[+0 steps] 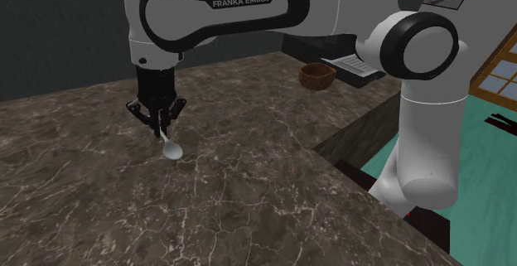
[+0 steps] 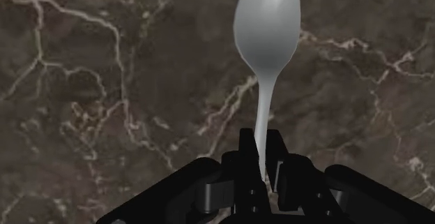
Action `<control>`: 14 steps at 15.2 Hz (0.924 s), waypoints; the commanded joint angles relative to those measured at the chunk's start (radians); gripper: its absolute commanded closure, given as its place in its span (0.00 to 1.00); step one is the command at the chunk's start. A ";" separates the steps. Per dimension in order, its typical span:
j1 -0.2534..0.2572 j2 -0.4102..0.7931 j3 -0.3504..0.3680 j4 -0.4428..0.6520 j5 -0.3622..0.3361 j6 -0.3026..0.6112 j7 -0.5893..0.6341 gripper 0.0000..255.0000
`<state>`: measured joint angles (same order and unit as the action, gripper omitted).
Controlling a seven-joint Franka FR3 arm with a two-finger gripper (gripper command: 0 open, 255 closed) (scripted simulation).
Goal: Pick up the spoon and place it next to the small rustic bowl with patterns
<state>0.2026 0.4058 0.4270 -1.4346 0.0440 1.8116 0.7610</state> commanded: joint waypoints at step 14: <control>0.009 0.004 0.003 0.111 -0.003 -0.107 0.016 1.00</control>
<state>0.2097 0.4081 0.4299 -1.3405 0.0422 1.7205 0.7736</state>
